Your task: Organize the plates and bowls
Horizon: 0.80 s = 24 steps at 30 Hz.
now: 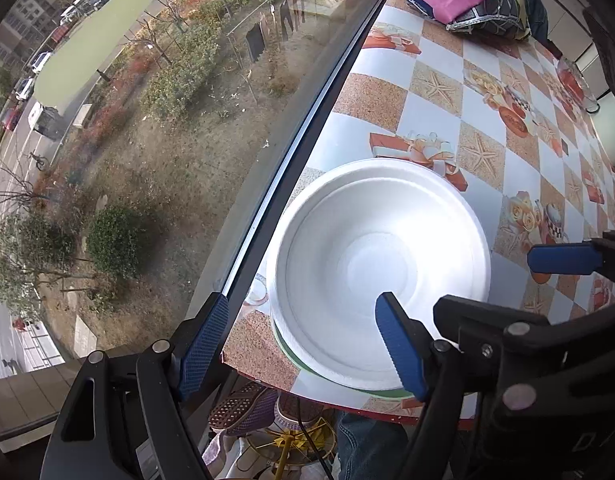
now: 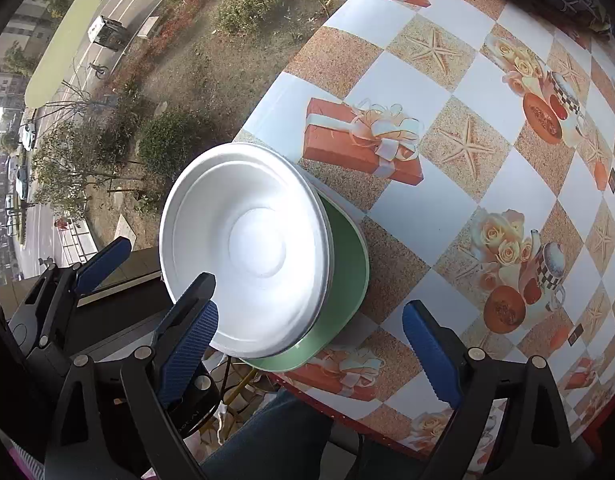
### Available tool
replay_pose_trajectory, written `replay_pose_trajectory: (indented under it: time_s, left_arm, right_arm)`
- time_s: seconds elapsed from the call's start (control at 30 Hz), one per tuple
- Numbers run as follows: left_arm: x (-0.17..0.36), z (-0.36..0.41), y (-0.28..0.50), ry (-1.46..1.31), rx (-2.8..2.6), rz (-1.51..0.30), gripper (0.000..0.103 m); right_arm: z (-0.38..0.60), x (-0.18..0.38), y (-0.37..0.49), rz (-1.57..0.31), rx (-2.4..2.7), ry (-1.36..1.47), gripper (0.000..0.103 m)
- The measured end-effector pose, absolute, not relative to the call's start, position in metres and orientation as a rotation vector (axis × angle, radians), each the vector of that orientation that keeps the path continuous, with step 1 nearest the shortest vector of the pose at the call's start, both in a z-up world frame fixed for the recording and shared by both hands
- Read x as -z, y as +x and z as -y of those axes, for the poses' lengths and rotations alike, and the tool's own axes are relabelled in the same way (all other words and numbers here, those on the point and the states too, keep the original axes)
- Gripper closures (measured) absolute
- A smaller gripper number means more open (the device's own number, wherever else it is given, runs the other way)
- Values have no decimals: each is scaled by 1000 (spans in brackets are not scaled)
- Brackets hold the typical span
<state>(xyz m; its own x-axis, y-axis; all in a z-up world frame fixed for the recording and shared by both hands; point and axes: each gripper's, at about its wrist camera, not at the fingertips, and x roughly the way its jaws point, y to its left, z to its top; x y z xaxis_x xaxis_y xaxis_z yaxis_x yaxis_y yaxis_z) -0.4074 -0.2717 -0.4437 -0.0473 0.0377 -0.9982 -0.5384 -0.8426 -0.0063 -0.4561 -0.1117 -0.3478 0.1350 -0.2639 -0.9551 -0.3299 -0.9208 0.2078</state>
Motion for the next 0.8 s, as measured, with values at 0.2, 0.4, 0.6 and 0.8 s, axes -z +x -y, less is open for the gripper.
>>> replay_pose_trajectory:
  time_s: [0.2, 0.4, 0.6, 0.8]
  left_arm:
    - [434, 267, -411, -1803, -1969, -539, 24]
    - [433, 267, -409, -1832, -1931, -504, 24]
    - [429, 268, -406, -1838, -1917, -482, 23]
    - [431, 267, -405, -1845, -1907, -494, 23]
  right_arm:
    - [96, 330, -445, -590, -1967, -2249, 1]
    - [94, 314, -440, -452, -2036, -2161, 1]
    - [96, 314, -436, -487, -2021, -2160, 1]
    - [97, 311, -438, -491, -2017, -2176, 1]
